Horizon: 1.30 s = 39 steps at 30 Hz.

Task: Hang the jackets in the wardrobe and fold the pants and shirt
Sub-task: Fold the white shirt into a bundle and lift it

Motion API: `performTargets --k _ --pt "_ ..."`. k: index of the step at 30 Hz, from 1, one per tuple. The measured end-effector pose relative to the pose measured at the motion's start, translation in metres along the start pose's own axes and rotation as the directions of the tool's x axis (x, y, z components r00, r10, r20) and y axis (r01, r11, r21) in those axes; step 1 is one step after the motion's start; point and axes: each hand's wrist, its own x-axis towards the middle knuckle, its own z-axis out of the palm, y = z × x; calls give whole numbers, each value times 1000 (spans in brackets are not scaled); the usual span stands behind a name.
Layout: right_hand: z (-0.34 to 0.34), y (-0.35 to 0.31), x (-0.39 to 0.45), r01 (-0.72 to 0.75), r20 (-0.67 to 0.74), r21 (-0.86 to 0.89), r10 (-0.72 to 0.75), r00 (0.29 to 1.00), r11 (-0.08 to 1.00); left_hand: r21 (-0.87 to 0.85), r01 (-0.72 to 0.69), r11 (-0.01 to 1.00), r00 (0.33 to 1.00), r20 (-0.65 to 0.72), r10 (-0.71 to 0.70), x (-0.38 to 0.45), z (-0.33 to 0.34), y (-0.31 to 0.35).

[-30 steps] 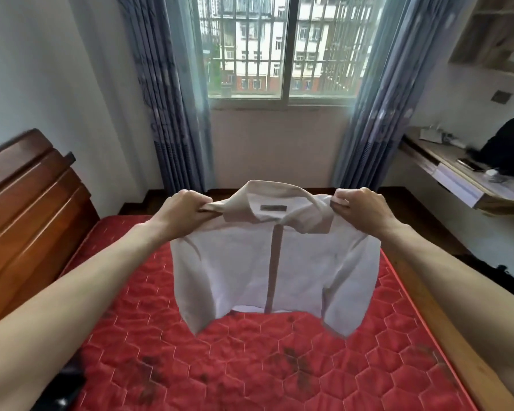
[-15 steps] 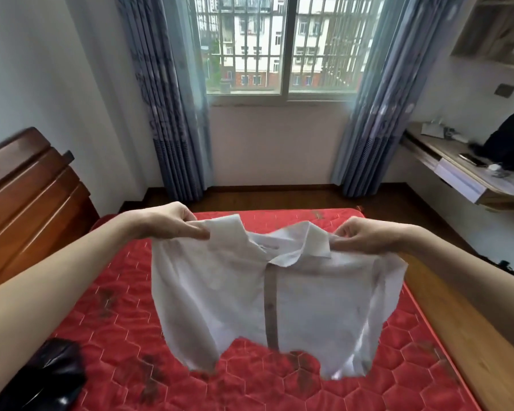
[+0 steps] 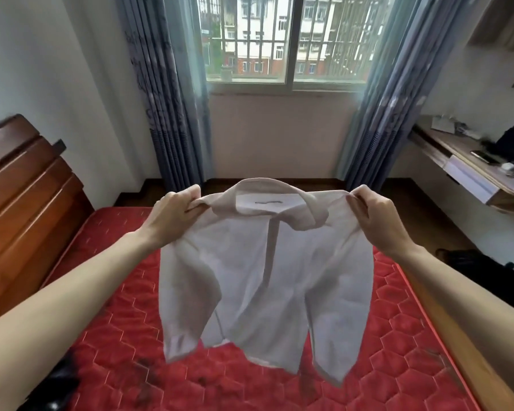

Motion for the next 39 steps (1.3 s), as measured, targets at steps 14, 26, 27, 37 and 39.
performTargets --k 14,26,27,37,39 --pt "-38 -11 -154 -94 605 6 72 793 996 304 -112 946 846 529 -70 -150 -1 5" --pt "-35 29 -101 -542 869 206 102 484 815 -66 236 970 662 741 -111 -124 23 -14" --pt "-15 44 -99 -551 860 192 131 494 812 -80 259 962 682 721 -123 -122 41 -29" --pt "310 230 -172 -261 596 -176 314 739 949 37 424 905 834 372 -406 -140 339 -233" --pt "367 262 -191 -168 576 -298 317 753 940 123 431 894 833 326 -447 -149 399 -266"
